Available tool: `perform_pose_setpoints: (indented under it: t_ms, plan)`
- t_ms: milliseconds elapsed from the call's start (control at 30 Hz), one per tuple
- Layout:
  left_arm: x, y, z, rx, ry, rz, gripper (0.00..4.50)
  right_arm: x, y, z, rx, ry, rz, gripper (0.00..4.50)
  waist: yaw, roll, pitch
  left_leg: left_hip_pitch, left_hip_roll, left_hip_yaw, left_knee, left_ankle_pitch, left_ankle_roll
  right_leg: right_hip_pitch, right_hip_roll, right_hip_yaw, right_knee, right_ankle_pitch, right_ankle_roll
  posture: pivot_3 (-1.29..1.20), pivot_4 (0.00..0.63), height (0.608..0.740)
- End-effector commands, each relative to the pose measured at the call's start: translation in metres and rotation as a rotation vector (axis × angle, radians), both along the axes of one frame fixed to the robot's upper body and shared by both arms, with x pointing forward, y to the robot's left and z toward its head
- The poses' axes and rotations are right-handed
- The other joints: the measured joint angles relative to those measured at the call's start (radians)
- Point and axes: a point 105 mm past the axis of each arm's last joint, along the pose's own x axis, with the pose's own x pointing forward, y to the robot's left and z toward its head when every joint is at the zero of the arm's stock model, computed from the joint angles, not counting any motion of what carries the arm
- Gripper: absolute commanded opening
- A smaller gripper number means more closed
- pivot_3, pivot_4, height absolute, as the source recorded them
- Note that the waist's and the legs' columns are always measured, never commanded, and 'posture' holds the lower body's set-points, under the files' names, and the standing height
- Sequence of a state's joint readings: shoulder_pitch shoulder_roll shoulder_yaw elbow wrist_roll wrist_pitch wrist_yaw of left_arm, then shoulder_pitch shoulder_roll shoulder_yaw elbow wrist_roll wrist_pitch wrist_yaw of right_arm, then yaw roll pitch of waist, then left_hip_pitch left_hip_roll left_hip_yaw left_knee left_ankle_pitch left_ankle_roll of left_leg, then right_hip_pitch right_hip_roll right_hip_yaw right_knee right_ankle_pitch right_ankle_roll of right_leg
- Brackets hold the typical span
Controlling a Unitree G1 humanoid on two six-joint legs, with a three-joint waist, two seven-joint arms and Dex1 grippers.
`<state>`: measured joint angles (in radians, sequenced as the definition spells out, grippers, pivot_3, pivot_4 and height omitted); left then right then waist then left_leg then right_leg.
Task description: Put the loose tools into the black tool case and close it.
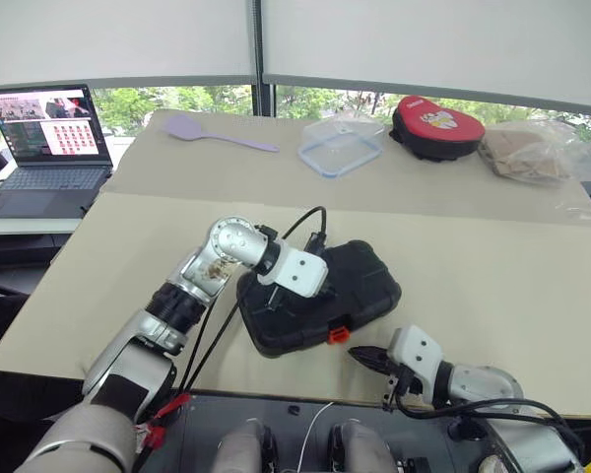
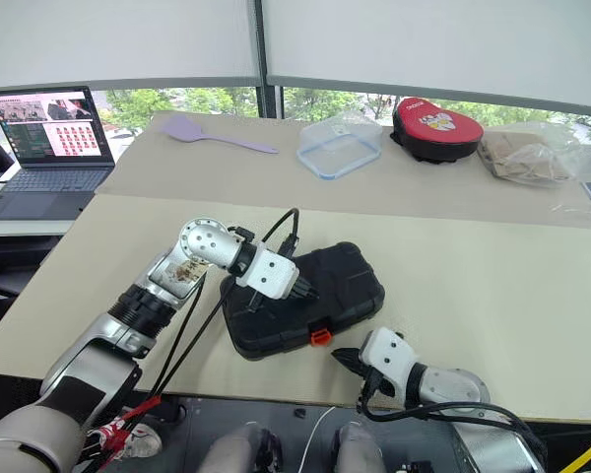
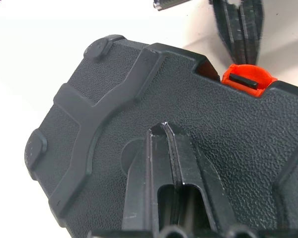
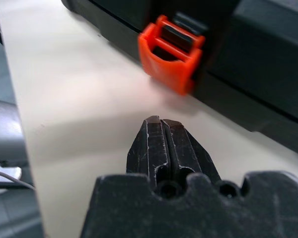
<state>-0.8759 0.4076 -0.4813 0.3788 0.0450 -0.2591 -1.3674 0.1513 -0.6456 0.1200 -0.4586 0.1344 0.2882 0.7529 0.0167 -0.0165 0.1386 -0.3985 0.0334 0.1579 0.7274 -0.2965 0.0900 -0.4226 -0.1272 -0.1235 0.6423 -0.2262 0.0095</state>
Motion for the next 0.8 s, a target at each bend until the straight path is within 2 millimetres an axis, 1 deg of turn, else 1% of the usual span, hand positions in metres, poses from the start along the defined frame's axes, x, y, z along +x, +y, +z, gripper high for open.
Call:
perform_pose_setpoints:
  t_ms: [33,133,200,267,333,433,533,600,800]
  plan:
    - [0.012,0.015,-0.011,0.046,0.138,0.117,0.01,0.023,-0.019,0.021,-0.046,-0.113,-0.042,0.00,-0.002,0.000,0.000,0.000,0.000,0.000,0.000,0.000,0.000,0.000,0.000,0.000,0.000,0.000,0.000,0.00,0.150,0.731]
    - [0.014,0.014,-0.006,0.026,0.161,0.131,0.01,0.032,-0.024,0.025,-0.059,-0.135,-0.053,0.00,-0.005,0.000,0.000,-0.001,0.000,0.000,0.000,0.000,0.000,-0.001,0.000,0.000,0.000,0.000,0.000,0.00,0.150,0.731]
    - [0.015,0.014,-0.005,0.017,0.157,0.138,0.01,0.042,-0.025,0.033,-0.046,-0.166,-0.065,0.00,-0.007,0.000,0.000,-0.001,0.000,0.000,0.000,0.001,-0.001,-0.001,0.001,0.000,0.000,0.001,-0.002,0.00,0.150,0.731]
    - [0.016,0.014,-0.005,0.014,0.149,0.146,0.01,0.060,-0.023,0.043,-0.037,-0.221,-0.092,0.00,-0.014,-0.001,0.001,-0.001,0.000,0.000,0.000,0.001,-0.001,-0.002,0.001,0.001,0.000,0.002,-0.003,0.00,0.150,0.731]
    - [0.017,0.014,-0.007,0.020,0.138,0.147,0.01,0.068,-0.021,0.048,-0.024,-0.234,-0.104,0.00,-0.020,-0.001,0.001,-0.002,0.000,0.001,0.000,0.001,-0.002,-0.003,0.002,0.001,0.000,0.003,-0.003,0.00,0.150,0.731]
    - [0.018,0.013,-0.006,0.009,0.126,0.146,0.01,0.069,-0.020,0.050,-0.017,-0.231,-0.099,0.00,-0.019,0.000,0.002,-0.002,0.000,0.000,0.000,0.002,-0.002,-0.003,0.002,0.001,0.001,0.003,-0.004,0.00,0.150,0.731]
    - [0.023,0.009,0.007,-0.041,0.148,0.174,0.01,0.069,-0.020,0.054,0.017,-0.239,-0.113,0.00,-0.017,0.000,0.002,-0.003,0.000,0.001,0.000,0.002,-0.003,-0.003,0.002,0.000,0.001,0.002,-0.003,0.00,0.150,0.731]
    - [0.026,0.009,0.010,-0.047,0.156,0.180,0.01,0.070,-0.019,0.057,0.041,-0.246,-0.119,0.00,-0.017,0.000,0.002,-0.005,0.000,0.001,0.000,0.002,-0.003,-0.004,0.002,0.000,0.000,0.002,-0.003,0.00,0.150,0.731]
    - [0.023,0.015,0.005,-0.013,0.180,0.173,0.01,0.071,-0.020,0.055,0.060,-0.223,-0.144,0.00,-0.026,0.000,0.002,-0.005,0.000,0.002,0.000,0.002,-0.003,-0.006,0.003,0.001,0.001,0.002,-0.003,0.00,0.150,0.731]
